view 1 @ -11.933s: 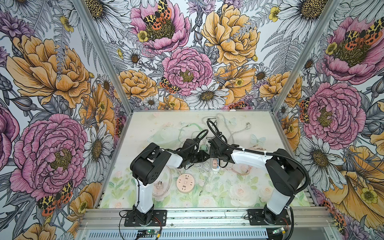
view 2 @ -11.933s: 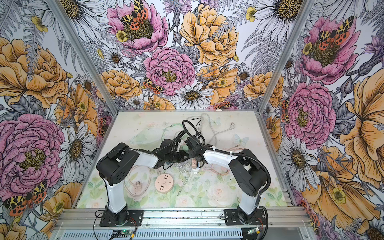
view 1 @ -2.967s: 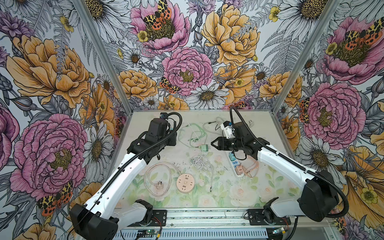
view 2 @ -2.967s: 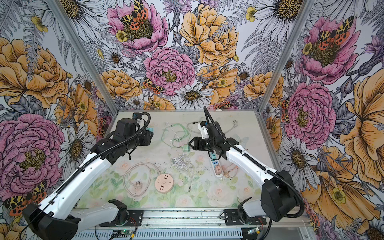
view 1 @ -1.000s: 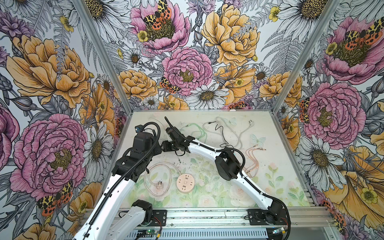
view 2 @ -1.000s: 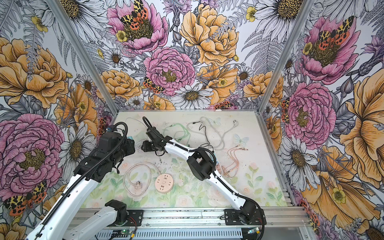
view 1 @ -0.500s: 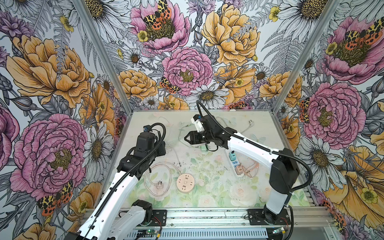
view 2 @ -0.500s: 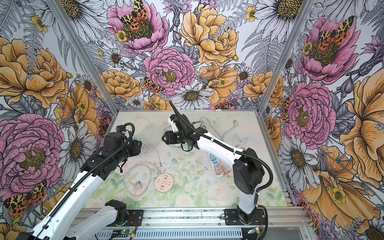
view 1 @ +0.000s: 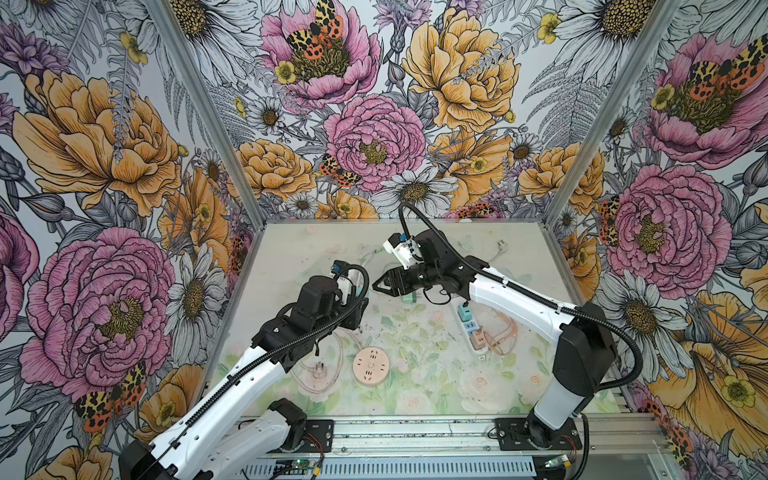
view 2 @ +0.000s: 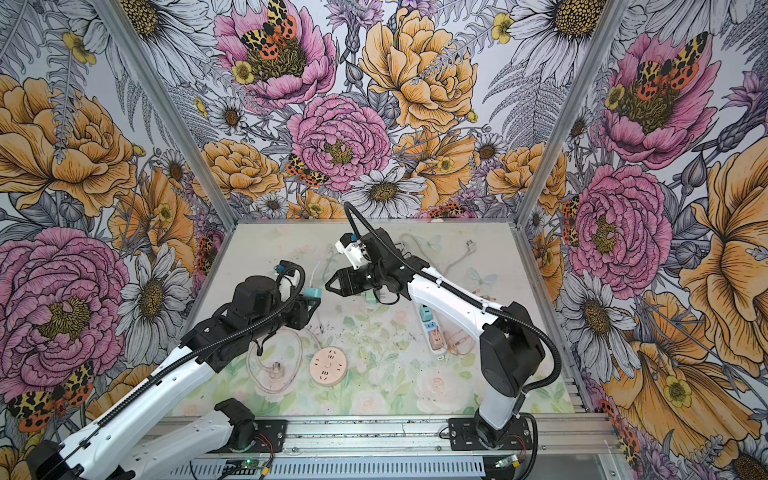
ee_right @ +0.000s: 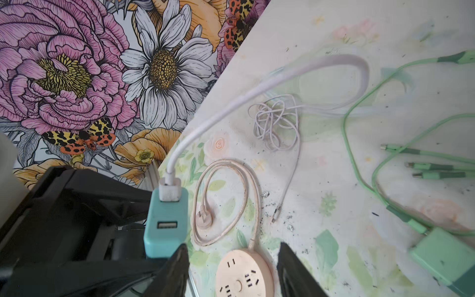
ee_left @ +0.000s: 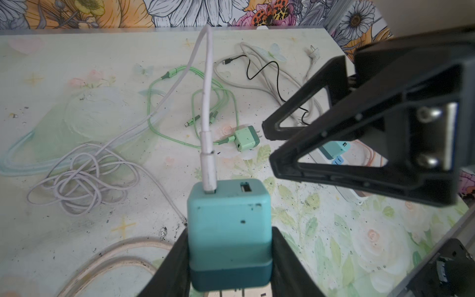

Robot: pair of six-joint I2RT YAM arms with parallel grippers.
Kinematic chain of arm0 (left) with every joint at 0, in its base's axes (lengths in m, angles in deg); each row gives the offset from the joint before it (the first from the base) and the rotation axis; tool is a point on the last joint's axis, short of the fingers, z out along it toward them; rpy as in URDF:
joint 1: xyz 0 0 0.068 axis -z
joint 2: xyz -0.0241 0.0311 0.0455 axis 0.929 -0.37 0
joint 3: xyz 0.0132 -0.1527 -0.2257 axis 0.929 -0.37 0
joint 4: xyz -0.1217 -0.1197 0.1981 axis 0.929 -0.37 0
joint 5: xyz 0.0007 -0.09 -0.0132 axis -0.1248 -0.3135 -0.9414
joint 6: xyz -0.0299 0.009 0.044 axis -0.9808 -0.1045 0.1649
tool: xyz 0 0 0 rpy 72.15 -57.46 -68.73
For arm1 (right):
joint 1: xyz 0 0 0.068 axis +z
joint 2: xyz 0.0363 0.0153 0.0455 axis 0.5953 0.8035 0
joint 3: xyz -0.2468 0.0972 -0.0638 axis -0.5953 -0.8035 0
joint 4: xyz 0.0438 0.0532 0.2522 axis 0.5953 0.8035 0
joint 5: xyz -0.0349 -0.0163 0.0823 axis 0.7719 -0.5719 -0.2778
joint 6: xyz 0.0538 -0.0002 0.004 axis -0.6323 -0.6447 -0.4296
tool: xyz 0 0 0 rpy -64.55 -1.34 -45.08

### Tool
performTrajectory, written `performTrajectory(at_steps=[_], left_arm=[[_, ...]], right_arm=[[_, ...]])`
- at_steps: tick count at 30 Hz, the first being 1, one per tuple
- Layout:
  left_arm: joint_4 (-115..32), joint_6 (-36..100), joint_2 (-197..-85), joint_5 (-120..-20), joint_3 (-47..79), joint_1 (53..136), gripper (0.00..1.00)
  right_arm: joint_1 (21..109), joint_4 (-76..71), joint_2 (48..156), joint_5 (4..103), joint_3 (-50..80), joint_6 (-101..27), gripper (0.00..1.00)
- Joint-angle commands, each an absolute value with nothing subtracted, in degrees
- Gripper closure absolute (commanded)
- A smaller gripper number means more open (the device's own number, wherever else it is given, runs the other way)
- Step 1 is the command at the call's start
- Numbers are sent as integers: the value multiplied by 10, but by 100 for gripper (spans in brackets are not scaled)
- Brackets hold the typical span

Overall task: Insert the plug
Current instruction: 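Close the right gripper on the teal charger held by the left gripper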

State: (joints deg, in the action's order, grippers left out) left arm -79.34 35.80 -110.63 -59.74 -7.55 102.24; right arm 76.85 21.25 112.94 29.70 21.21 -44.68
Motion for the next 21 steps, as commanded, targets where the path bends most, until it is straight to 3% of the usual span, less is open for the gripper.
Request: performTrajectory(at_steps=[1, 11, 21], left_arm=[[-761, 377, -1106, -582, -82, 1037, 64], [-760, 385, -1148, -545, -73, 1063, 64], [-748, 413, -1144, -579, -71, 1065, 63]], right_arm=[[771, 194, 1136, 256, 231, -425, 44], [771, 193, 1128, 224, 213, -413, 45], [771, 194, 1150, 199, 211, -420, 45]])
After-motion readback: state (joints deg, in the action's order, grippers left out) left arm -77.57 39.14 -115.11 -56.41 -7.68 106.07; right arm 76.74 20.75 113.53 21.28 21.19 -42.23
